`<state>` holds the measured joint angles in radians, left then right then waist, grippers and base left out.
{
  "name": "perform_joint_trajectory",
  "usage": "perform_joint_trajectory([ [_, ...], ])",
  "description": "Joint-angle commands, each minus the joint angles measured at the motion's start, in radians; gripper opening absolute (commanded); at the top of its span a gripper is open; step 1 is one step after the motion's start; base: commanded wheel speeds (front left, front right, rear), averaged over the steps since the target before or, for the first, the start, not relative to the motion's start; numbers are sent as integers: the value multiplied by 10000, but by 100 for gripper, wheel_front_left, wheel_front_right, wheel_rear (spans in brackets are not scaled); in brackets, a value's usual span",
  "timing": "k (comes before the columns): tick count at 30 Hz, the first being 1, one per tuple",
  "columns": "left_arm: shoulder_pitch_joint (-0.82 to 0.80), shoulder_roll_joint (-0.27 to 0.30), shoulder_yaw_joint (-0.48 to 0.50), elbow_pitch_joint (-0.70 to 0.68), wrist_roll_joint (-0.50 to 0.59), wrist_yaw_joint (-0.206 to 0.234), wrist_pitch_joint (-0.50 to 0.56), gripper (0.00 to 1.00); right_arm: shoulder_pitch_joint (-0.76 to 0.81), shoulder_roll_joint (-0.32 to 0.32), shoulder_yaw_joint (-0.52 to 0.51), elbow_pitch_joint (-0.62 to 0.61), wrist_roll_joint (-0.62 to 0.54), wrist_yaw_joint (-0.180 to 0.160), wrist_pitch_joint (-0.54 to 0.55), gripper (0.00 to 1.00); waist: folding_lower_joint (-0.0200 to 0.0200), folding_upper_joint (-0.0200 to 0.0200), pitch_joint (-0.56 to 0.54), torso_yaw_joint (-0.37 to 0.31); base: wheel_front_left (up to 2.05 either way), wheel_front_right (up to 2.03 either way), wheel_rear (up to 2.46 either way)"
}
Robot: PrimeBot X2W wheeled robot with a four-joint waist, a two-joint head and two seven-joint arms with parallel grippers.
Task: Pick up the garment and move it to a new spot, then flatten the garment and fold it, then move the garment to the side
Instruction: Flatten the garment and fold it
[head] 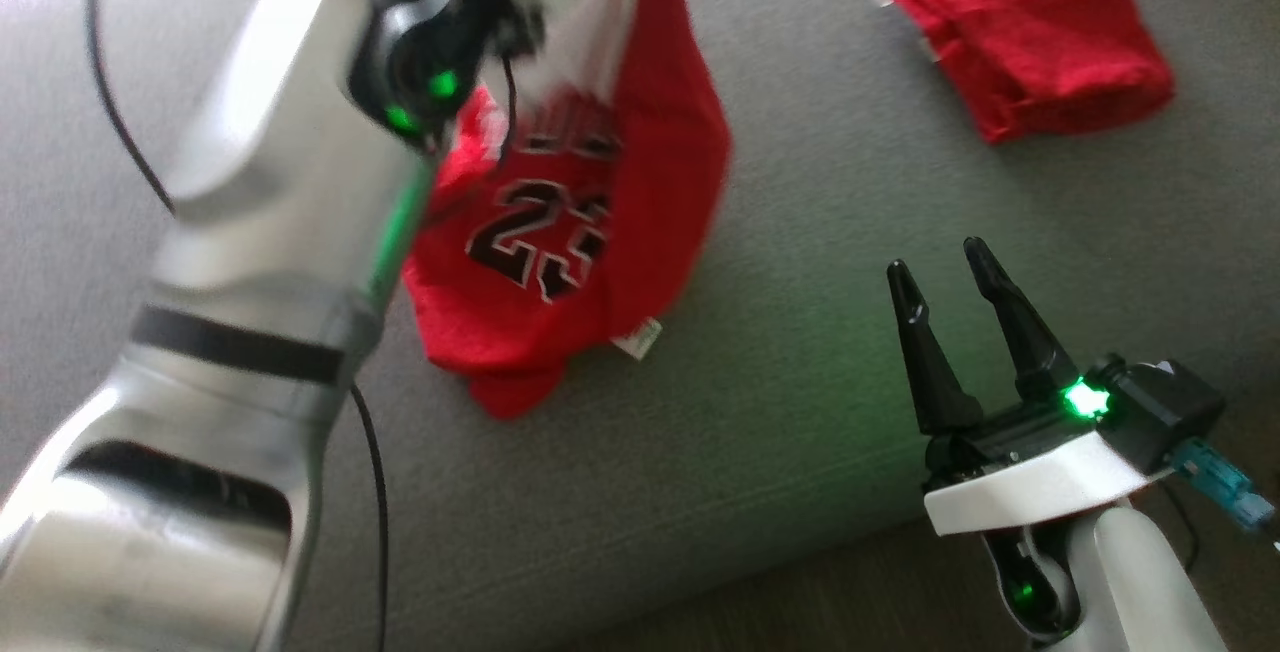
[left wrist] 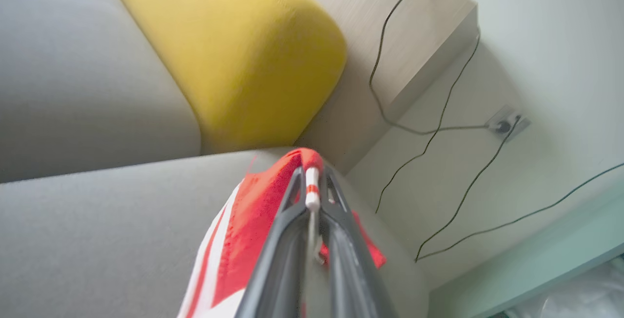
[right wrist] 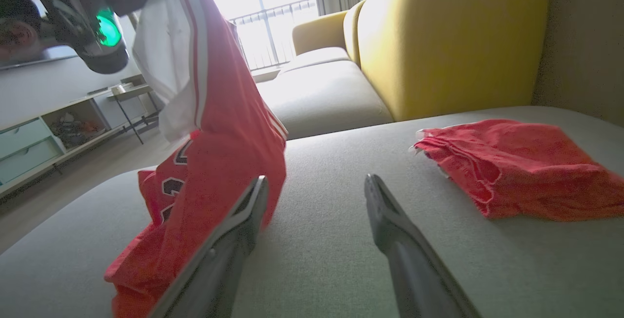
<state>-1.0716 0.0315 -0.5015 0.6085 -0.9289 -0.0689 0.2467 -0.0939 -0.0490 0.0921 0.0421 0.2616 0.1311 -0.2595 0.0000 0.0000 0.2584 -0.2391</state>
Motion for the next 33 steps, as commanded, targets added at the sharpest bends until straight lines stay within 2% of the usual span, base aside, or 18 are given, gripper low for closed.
perform_joint_trajectory([
  [1,-929,205,534,-626,-229,391,-153,0,-270,-12,234,-266,135,-4,-23,100,0,0,-424,-352,0,0,0],
  [8,-2430,191,960,-1156,-763,1742,-947,0,-60,-12,245,-211,223,-4,-23,100,0,0,-1017,-586,0,0,0],
  [9,-2430,191,960,-1156,-763,1742,-947,0,-60,-12,245,-211,223,-4,-23,100,0,0,-1017,-586,0,0,0],
  [15,-3575,189,1496,-940,-1081,2479,-1989,0,49,-12,172,-256,187,-4,-23,100,0,0,-1217,-414,0,0,0],
  [18,-3438,188,1938,-750,-1467,2771,-2436,0,128,-12,153,-264,122,-4,-23,100,0,0,-1322,-200,0,0,0],
  [22,-1797,367,2238,-677,-1964,3086,-2190,0,191,-12,51,-307,127,-4,-23,100,0,0,-1378,11,0,0,0],
  [27,1659,1130,3055,-1342,-2510,3468,-2488,0,253,-12,-42,-412,23,-4,-23,100,0,0,-1180,421,0,0,0],
  [33,4990,1834,4162,-2320,-2808,3299,-3557,0,162,-12,-107,-502,-268,-4,-23,100,0,0,-734,1067,0,0,0],
])
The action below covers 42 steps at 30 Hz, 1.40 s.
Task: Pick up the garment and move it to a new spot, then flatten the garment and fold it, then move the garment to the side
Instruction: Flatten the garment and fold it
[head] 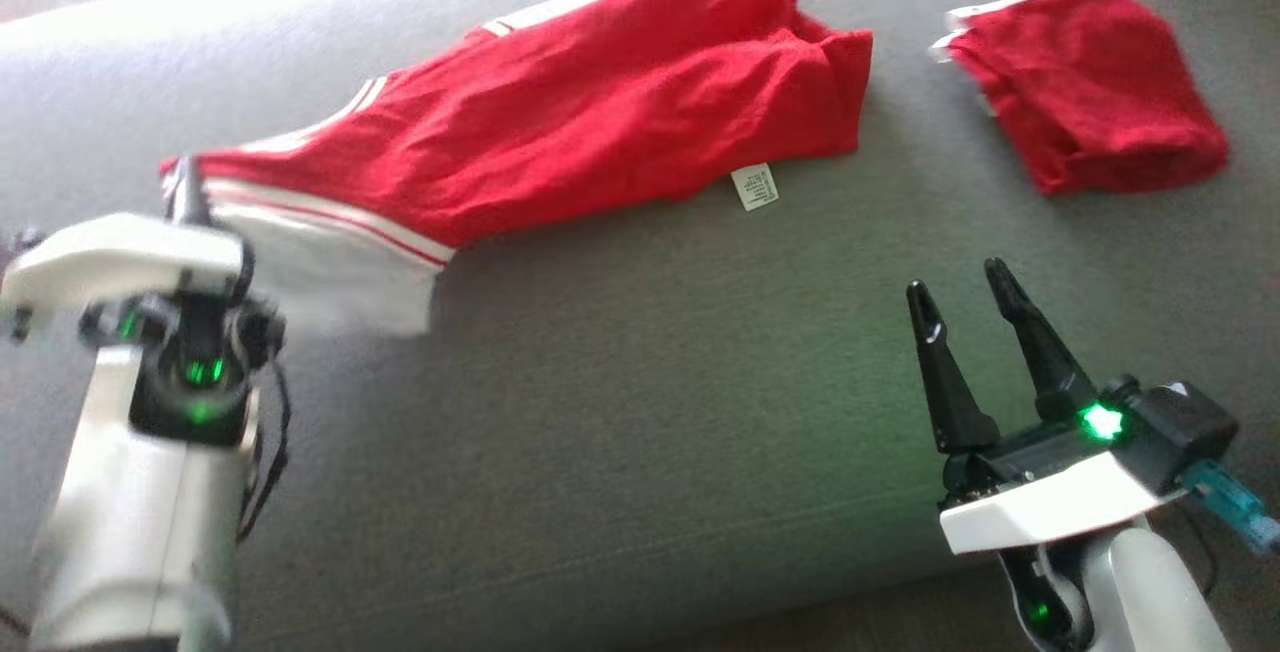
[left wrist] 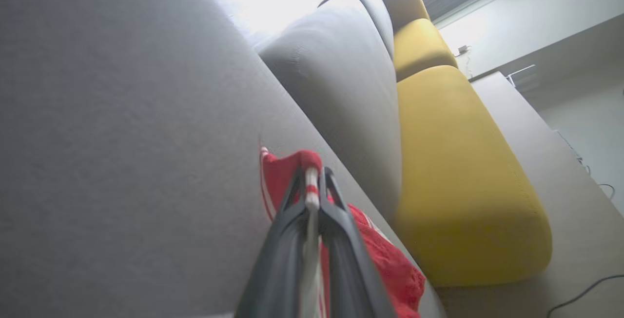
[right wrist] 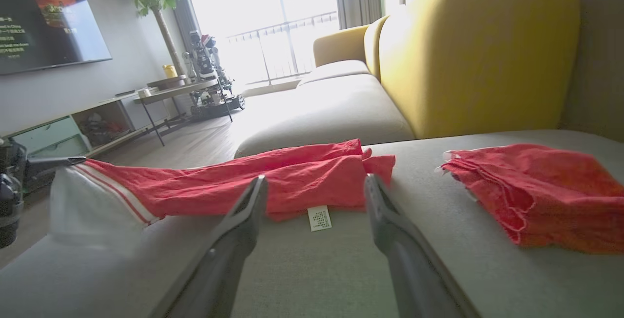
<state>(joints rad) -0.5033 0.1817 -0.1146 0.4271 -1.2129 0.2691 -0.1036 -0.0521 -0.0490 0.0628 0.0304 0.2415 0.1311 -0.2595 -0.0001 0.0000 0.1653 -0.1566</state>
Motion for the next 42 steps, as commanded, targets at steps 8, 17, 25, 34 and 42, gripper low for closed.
perform_joint_trajectory([
  [8,834,804,391,-989,439,-999,-849,0,-605,-12,472,-160,-649,-4,-23,100,1,0,626,1053,0,0,0],
  [17,664,791,7,-414,1789,-1626,-1482,100,-1893,-12,349,1892,-1281,-4,-23,100,1,0,917,1507,0,0,0],
  [25,1405,13,253,-1753,4684,-1705,-1577,100,-3682,-12,-385,4554,-1917,-4,-23,100,1,0,848,1985,0,0,0],
  [34,2743,-1088,-173,-2907,6375,-2027,-1580,100,-5874,-12,-1495,7401,-2967,-4,-19,100,1,0,1027,2691,0,0,0],
  [42,2918,-1273,-555,-2868,6701,-2268,-1580,100,-7122,-24,-2219,9166,-3365,-4,-21,36,1,0,1197,3223,0,0,0],
])
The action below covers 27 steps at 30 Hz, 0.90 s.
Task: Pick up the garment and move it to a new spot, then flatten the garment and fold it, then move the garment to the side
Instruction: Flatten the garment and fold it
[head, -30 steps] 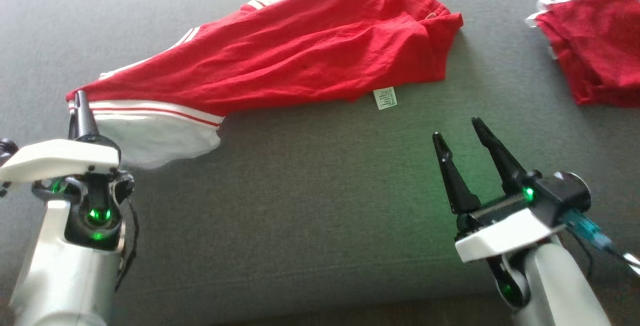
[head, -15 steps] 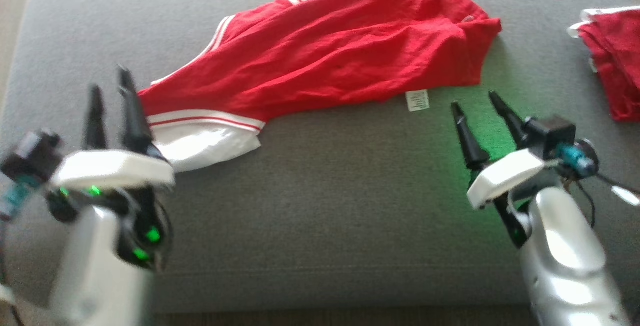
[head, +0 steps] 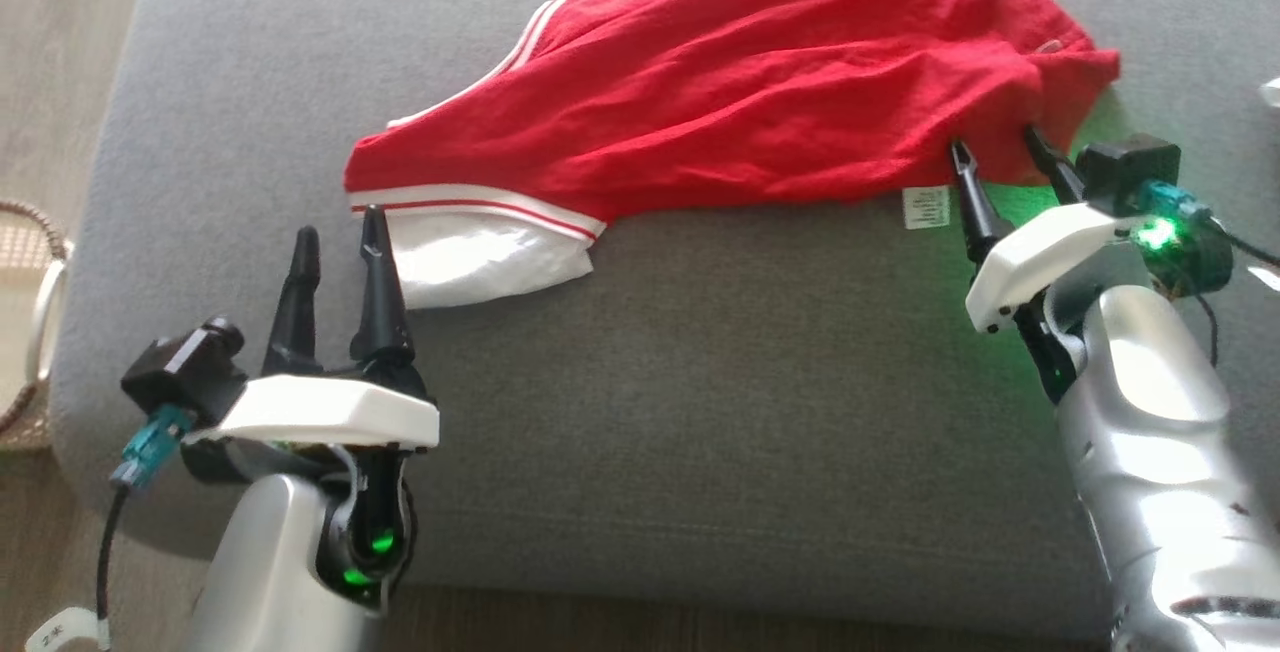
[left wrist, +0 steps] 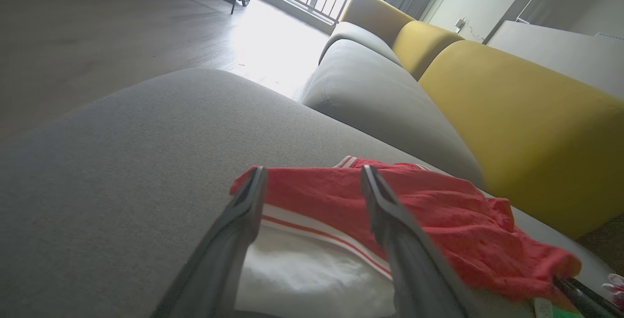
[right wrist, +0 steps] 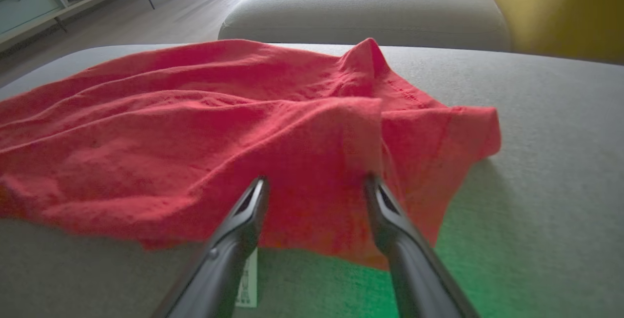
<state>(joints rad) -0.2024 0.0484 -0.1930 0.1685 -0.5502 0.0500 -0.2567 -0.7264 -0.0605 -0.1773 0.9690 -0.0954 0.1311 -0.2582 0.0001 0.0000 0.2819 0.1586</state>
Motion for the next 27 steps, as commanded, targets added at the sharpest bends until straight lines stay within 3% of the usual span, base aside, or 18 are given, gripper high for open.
perform_joint_trajectory([
  [1,-97,52,215,-262,92,-90,-50,100,-486,92,183,-131,26,-4,-34,0,-1,0,31,99,0,0,0],
  [12,166,24,533,-121,343,-218,-51,100,255,100,1139,-1391,2437,-4,-35,0,-1,0,-399,-306,0,0,0],
  [18,408,21,623,-194,254,-183,-51,100,1345,-149,1484,-2914,3165,-4,1,0,-1,0,-736,-432,0,0,0],
  [21,580,20,740,-326,196,-127,-51,100,1703,-324,1618,-3363,3167,-4,584,0,-1,0,-774,-529,0,0,0],
  [22,613,20,753,-354,182,-129,-51,100,1720,-357,1627,-3382,3099,-4,826,25,-1,0,-762,-530,0,0,0],
  [23,613,20,753,-354,182,-129,-51,100,1720,-357,1627,-3382,3099,-4,826,25,-1,0,-762,-530,0,0,0],
  [24,626,20,735,-368,169,-133,-51,100,1684,-356,1649,-3354,3036,-4,1042,100,-1,0,-746,-510,0,0,0],
  [27,556,20,497,-383,82,-142,-51,100,1333,-446,1580,-3035,2670,-4,1414,100,-1,0,-663,-303,0,0,0],
])
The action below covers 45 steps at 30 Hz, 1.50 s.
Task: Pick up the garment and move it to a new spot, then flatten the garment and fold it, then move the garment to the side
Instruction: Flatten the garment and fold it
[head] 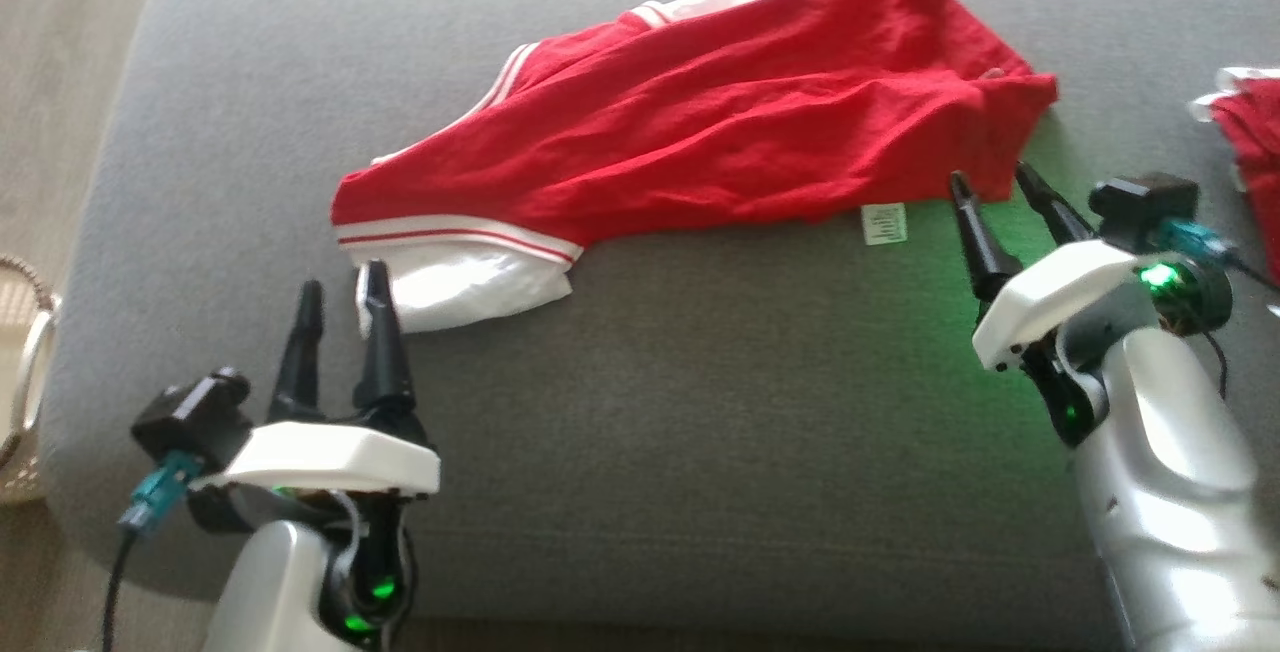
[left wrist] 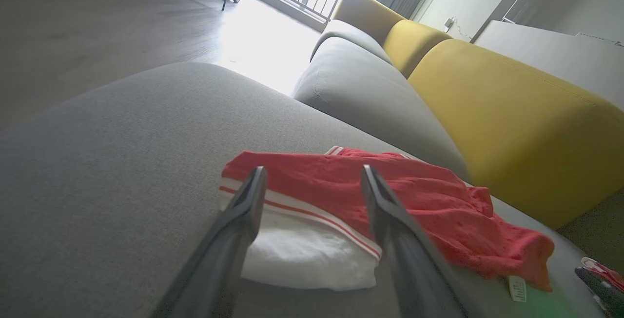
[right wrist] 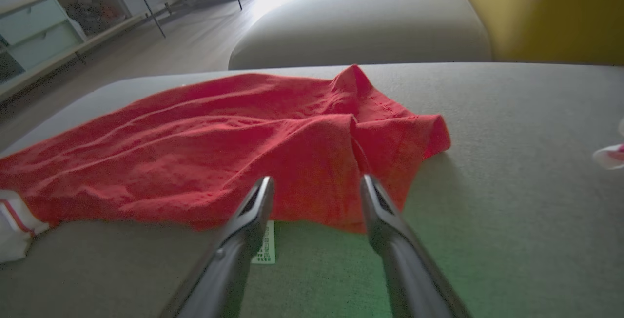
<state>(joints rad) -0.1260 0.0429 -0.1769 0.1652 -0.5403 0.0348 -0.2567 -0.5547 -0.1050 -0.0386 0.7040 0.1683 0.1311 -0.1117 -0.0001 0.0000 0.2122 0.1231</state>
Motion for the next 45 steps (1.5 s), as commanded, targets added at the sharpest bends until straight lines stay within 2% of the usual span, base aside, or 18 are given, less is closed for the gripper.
perform_joint_trajectory([
  [1,-256,75,236,-350,-62,16,-51,100,-545,-54,156,-221,-155,-4,27,100,1,0,72,146,0,0,0],
  [10,-308,75,-388,-424,-252,210,-51,100,-1862,-577,-592,1582,-1461,-4,558,100,1,0,329,898,0,0,0],
  [16,-268,74,-590,-437,-364,273,-51,100,-2499,-525,-893,2772,-1560,-4,661,98,1,0,467,1081,0,0,0],
  [17,-289,74,-588,-434,-371,277,-51,100,-2597,-518,-881,2916,-1551,-4,612,65,1,0,489,1087,0,0,0],
  [18,-312,74,-580,-428,-373,280,-51,100,-2683,-514,-848,3041,-1539,-4,535,24,1,0,505,1088,0,0,0],
  [19,-335,74,-567,-420,-370,281,-51,100,-2756,-512,-807,3148,-1529,-4,437,0,1,0,514,1081,0,0,0],
  [27,-277,74,-363,-351,-310,264,-51,100,-2808,-377,-320,3440,-868,-4,-611,0,1,0,297,738,0,0,0],
  [34,-29,74,-178,-315,-282,265,-51,100,-1989,-462,162,2536,416,-4,-926,0,1,0,-148,359,0,0,0],
  [39,184,74,-69,-370,-263,298,-51,100,-809,-807,497,823,1364,-4,-376,0,1,0,-341,197,0,0,0],
  [40,184,74,-69,-370,-263,298,-51,100,-809,-807,497,823,1364,-4,-376,0,1,0,-341,197,0,0,0],
  [44,317,74,-34,-442,-276,290,-51,100,417,-1151,381,-1343,1784,-4,589,0,1,0,-376,200,0,0,0],
  [45,349,74,-34,-483,-290,292,-51,100,1001,-1235,129,-2650,1811,-4,1226,0,1,0,-336,249,0,0,0],
])
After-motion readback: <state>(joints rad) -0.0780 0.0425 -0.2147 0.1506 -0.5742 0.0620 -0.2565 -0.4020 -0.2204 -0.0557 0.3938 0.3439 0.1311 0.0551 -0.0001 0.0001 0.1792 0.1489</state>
